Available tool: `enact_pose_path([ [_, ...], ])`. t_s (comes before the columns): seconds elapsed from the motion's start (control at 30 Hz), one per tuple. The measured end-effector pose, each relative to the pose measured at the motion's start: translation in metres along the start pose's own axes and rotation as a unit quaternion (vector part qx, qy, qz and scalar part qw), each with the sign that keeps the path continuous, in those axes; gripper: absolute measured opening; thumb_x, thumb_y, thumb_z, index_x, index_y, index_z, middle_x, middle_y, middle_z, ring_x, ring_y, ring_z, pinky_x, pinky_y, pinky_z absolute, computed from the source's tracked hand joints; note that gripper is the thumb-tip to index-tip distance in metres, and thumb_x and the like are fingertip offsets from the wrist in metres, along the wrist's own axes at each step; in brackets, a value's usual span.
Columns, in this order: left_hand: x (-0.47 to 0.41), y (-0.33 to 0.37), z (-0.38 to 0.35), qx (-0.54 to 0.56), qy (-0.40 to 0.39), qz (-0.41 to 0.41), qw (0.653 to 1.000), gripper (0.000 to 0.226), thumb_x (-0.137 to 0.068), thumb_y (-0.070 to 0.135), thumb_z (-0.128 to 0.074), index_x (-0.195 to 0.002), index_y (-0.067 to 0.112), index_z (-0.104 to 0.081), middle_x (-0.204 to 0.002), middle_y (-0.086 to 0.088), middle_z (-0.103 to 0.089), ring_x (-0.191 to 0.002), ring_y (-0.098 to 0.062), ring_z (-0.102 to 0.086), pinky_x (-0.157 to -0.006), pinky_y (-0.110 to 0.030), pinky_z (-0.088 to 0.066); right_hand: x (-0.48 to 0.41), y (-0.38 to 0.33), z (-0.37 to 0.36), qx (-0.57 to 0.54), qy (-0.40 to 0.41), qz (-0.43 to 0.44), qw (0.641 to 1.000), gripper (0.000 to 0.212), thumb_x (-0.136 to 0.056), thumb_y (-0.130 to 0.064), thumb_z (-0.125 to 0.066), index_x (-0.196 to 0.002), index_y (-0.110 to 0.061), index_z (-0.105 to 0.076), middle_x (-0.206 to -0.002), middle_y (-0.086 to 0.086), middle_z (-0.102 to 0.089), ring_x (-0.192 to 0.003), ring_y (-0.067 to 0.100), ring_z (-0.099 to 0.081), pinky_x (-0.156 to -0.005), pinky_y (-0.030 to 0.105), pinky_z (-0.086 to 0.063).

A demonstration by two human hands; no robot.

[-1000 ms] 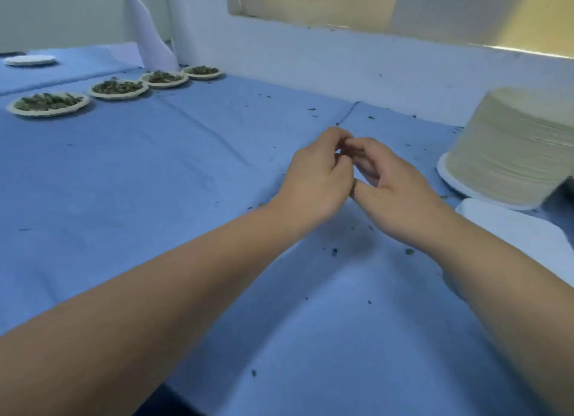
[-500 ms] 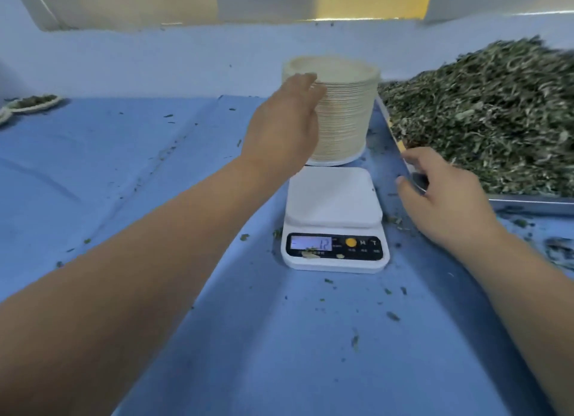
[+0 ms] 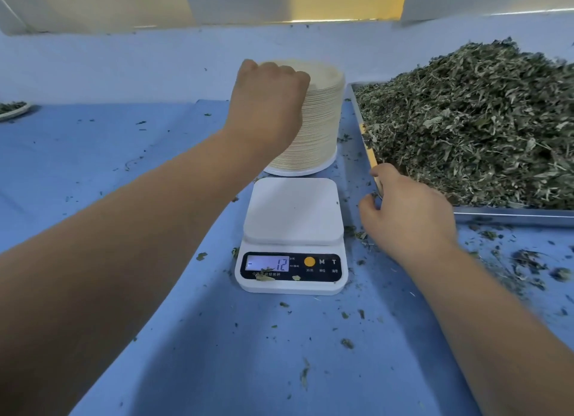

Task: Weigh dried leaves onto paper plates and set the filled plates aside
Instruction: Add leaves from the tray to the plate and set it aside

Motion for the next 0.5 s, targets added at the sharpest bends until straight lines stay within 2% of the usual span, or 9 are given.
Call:
enact_pose_path([
  [0.13, -0.006, -0.002, 0.005, -0.040, -0.023, -0.079, 0.996, 0.024, -0.078, -0.010, -0.043, -0.087, 0.012, -0.042, -0.068, -0.001, -0.033, -0.072, -0.030, -0.039, -0.071, -0.040, -0.023, -0.001, 0.001, -0.002, -0.001, 0.008, 0.003, 1.000, 0.044, -0.094, -0.028, -0.050, -0.136, -0.020, -0.051, -0.064, -0.016, -0.030, -0.052, 0.002, -0.031, -0.067, 0.033, -0.033],
  [0.23, -0.008, -0.008, 0.009, -0.073, -0.033, -0.120, 0.989, 0.023, -0.079, -0.010, -0.041, -0.087, 0.012, -0.041, -0.068, -0.002, -0.034, -0.068, -0.029, -0.038, -0.070, -0.040, -0.023, -0.001, 0.002, -0.004, -0.004, 0.015, 0.008, 1.000, 0.044, -0.094, -0.029, -0.050, -0.137, -0.021, -0.051, -0.064, -0.017, -0.030, -0.052, 0.001, -0.031, -0.068, 0.033, -0.033],
  [0.37, -0.008, -0.013, 0.010, -0.086, -0.031, -0.150, 0.984, 0.023, -0.079, -0.009, -0.040, -0.088, 0.012, -0.040, -0.067, -0.001, -0.035, -0.063, -0.029, -0.038, -0.069, -0.039, -0.022, -0.001, 0.002, -0.005, -0.005, 0.023, 0.012, 1.000, 0.044, -0.093, -0.029, -0.050, -0.136, -0.021, -0.053, -0.064, -0.017, -0.028, -0.052, 0.000, -0.029, -0.070, 0.033, -0.035],
  [0.5, -0.011, -0.015, 0.011, -0.081, -0.029, -0.166, 0.982, 0.025, -0.079, -0.008, -0.044, -0.096, 0.011, -0.045, -0.064, -0.002, -0.037, -0.052, -0.022, -0.027, -0.068, -0.039, -0.025, 0.000, 0.000, -0.007, -0.009, 0.025, 0.017, 1.000, 0.043, -0.092, -0.029, -0.051, -0.135, -0.020, -0.054, -0.064, -0.017, -0.025, -0.051, 0.000, -0.028, -0.075, 0.037, -0.040],
])
Point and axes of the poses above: each hand's wrist, its own x-axis away from the middle knuckle, its own z-axis out of the back of the hand, y = z × x, the point moved 1 cm from there along -x, towards the middle knuckle
